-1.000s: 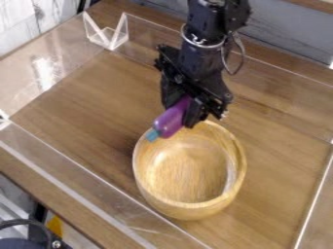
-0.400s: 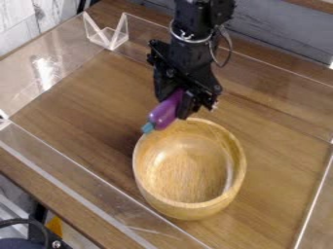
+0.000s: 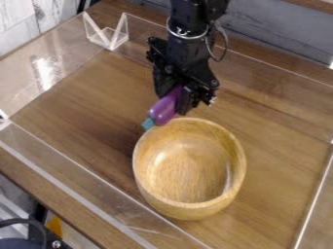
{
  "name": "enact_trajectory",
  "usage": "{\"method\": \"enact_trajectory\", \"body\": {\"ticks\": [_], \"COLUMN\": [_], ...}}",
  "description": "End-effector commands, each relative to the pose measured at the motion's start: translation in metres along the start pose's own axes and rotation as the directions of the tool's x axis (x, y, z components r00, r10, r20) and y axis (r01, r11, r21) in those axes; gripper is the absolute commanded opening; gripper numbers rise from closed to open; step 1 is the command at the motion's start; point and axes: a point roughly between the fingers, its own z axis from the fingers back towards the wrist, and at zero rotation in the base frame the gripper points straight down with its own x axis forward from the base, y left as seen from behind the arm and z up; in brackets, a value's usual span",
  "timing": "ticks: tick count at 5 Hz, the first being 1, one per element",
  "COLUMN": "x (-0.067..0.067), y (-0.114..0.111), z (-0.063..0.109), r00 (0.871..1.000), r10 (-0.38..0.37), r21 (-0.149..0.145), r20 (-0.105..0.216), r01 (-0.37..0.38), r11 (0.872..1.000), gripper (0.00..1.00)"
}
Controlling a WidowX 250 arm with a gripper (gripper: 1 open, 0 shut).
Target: Remove the purple eggplant from inside the brown bowl and put it on the table
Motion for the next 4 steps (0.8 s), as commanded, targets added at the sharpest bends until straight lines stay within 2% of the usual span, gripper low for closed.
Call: {"method": "enact_trajectory", "body": {"ticks": [1, 3, 4], "x": [0.0114, 0.0133, 0.0142], "y": [0.0068, 0.0086, 0.0092], "z": [0.0108, 0.0068, 0.0053], "r00": [0.998, 0.998, 0.998], "r10": [0.008, 0.006, 0.007], "r21": [-0.001, -0.034, -0.056], "r20": [0.060, 0.065, 0.065], "r01": [-0.008, -0.004, -0.004], "r11": [1.000, 0.999, 0.998], "gripper": [0.00, 0.00, 1.00]}}
